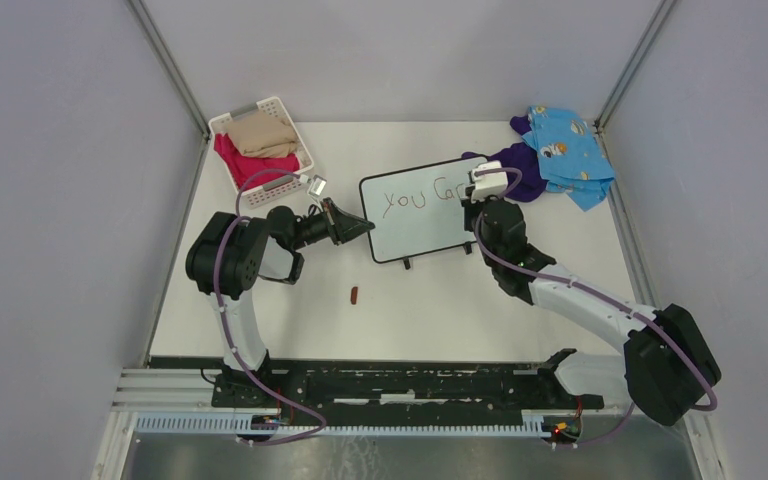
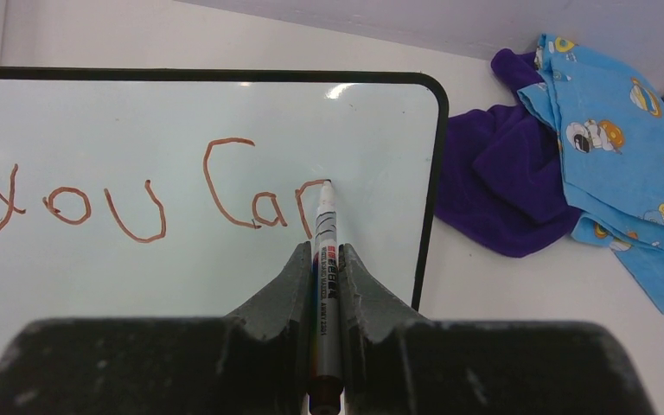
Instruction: Write a sentence on the whiteboard
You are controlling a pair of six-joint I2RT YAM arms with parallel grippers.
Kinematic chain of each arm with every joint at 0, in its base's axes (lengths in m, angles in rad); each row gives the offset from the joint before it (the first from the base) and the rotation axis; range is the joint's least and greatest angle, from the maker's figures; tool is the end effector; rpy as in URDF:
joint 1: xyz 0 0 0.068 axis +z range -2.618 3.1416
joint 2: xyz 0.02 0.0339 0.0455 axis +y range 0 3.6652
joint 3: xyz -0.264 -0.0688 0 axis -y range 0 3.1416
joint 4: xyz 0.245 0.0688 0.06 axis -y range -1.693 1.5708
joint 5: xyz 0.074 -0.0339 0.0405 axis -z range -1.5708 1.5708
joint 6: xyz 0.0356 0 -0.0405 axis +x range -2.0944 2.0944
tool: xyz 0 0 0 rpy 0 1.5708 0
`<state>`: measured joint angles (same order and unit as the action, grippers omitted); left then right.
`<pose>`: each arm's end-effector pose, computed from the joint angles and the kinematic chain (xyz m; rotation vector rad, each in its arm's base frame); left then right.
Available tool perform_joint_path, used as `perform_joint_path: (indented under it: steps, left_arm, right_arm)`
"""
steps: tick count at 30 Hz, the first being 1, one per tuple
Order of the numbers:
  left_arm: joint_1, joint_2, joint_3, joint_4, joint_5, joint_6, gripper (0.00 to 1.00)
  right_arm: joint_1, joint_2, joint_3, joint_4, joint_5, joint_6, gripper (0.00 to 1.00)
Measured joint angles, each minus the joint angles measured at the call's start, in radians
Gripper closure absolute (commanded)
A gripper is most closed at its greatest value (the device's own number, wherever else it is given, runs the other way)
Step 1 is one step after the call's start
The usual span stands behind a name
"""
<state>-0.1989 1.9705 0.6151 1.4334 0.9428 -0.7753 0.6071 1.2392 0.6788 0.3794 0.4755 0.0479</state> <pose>0.3162 -0.0931 0.1376 0.3679 1.6807 -1.4413 0.2371 0.1449 0.2647 -0.1389 1.7264 0.0657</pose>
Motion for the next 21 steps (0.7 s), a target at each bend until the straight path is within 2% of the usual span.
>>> perform_joint_path:
  steps: [21]
  left_arm:
    - [0.000, 0.000, 0.001, -0.003, 0.000, 0.000, 0.87]
  right_arm:
    - [-0.002, -0.033, -0.086, 0.001, 0.006, 0.028, 1.00]
